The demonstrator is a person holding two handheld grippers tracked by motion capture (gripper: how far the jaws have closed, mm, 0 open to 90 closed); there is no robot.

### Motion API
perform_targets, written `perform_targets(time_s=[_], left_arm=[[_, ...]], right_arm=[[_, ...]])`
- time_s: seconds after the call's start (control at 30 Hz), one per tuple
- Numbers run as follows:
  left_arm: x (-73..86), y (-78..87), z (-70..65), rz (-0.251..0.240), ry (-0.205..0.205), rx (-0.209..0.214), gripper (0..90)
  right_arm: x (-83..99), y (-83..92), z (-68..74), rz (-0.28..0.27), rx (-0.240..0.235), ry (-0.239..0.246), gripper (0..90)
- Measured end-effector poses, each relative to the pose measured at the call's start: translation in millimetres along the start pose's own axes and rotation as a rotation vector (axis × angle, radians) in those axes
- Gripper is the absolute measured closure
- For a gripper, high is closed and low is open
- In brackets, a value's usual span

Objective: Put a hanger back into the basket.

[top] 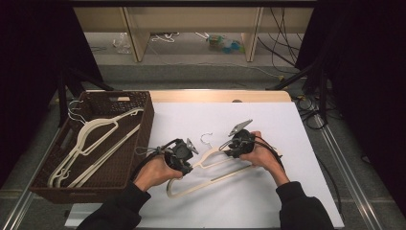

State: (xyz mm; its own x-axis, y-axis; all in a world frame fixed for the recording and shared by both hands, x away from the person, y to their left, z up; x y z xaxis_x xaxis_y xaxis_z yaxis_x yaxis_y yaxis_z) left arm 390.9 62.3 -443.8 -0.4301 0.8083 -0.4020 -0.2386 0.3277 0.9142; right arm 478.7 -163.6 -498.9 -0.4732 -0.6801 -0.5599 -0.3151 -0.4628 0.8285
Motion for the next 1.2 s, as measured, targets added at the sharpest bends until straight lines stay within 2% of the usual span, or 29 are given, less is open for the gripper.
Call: perform_targets(time_s=[0.07,0.13,0.17,0.27,0.33,0.4,0.43,0.47,0.53,0.57,0.6,0.67,0.7,0.73,0.8,0.87,0.9,0.97,1.03,1.1,1.17,1.2], left_arm=[[0.5,-1.3,-1.1,-0.020,0.022,-0.004,79.2],[1.1,-1.3,-0.9,-0.021,0.026,-0.007,79.2],[1.3,-1.2,-1.0,-0.022,0.028,-0.007,79.2],[2.5,-1.2,-1.4,-0.012,0.026,-0.006,79.2],[3.1,-2.1,0.0,-0.008,0.011,-0.007,79.1],[3.8,-5.3,-0.8,-0.020,0.025,-0.009,79.1],[4.5,-6.4,0.2,-0.012,0.015,-0.010,79.1],[5.2,-8.1,0.5,-0.010,0.024,-0.009,79.0],[7.0,-11.8,3.3,-0.004,0.017,0.003,78.9],[7.5,-12.9,5.0,-0.012,0.019,0.019,87.0],[7.5,-15.3,4.8,-0.034,0.034,0.043,84.7],[7.4,-17.0,3.8,-0.030,0.041,0.041,85.0],[7.1,-17.2,4.4,-0.030,0.030,0.037,84.1],[7.6,-15.3,6.7,-0.003,0.005,0.037,82.0],[5.6,-15.0,7.5,-0.049,0.045,0.029,77.6],[3.4,-13.6,10.8,-0.083,0.039,0.024,72.9],[1.2,-14.9,11.0,-0.121,0.067,0.013,69.4],[-1.3,-14.2,14.5,-0.127,0.079,0.001,63.7],[-4.2,-13.9,18.1,-0.155,0.082,-0.002,56.6],[-7.1,-12.1,21.4,-0.153,0.072,0.015,55.0],[-11.5,-11.0,23.2,-0.182,0.065,0.012,51.6],[-13.8,-10.9,23.0,-0.202,0.076,0.017,50.0]], right_arm=[[-0.3,0.1,1.2,0.004,-0.001,0.024,68.1],[-0.6,-0.4,2.1,-0.001,0.004,0.045,69.1],[-0.5,-0.1,2.7,0.002,0.004,0.048,69.4],[-1.1,0.5,3.8,0.008,0.004,0.098,71.2],[-1.2,1.1,4.7,0.010,0.017,0.126,72.4],[-0.7,1.7,5.0,0.013,0.024,0.154,73.4],[-0.6,2.8,5.6,0.019,0.026,0.166,73.9],[-0.6,3.9,6.3,0.021,0.033,0.185,74.6],[-1.1,6.7,7.8,0.018,0.041,0.210,75.3],[-1.5,8.7,8.3,0.013,0.045,0.219,75.3],[-1.7,10.7,9.3,0.016,0.047,0.230,75.4],[-1.6,13.3,11.4,0.024,0.065,0.246,75.9],[-1.4,14.0,12.5,0.025,0.067,0.252,76.1],[-1.7,15.3,13.5,0.026,0.075,0.266,76.2],[-3.2,18.1,16.3,0.018,0.081,0.273,76.2],[-4.3,22.3,19.1,0.005,0.082,0.288,76.2],[-4.6,24.5,20.4,0.006,0.087,0.293,76.2],[-5.1,28.6,22.9,-0.001,0.092,0.309,76.3],[-5.9,33.5,25.7,-0.008,0.096,0.316,76.3],[-6.9,38.2,28.6,-0.016,0.101,0.330,76.2],[-7.4,42.0,32.6,-0.023,0.106,0.340,76.3],[-7.6,44.1,33.7,-0.023,0.112,0.355,76.3]])
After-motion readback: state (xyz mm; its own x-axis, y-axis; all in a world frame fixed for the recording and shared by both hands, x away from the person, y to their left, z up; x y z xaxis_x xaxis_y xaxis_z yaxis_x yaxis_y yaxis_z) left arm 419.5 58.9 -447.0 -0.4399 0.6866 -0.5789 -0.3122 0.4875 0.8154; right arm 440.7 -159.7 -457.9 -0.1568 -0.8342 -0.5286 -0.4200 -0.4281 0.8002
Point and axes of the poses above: each handheld gripper's, and its own axes: y roughly backward along the jaws, x roughly out of its underside, z roughly to its left, the point moved 3 cm from there along -y, roughly forward along the jaws, and after that the axes turned 2 degrees about -y, right-handed, at the moved point
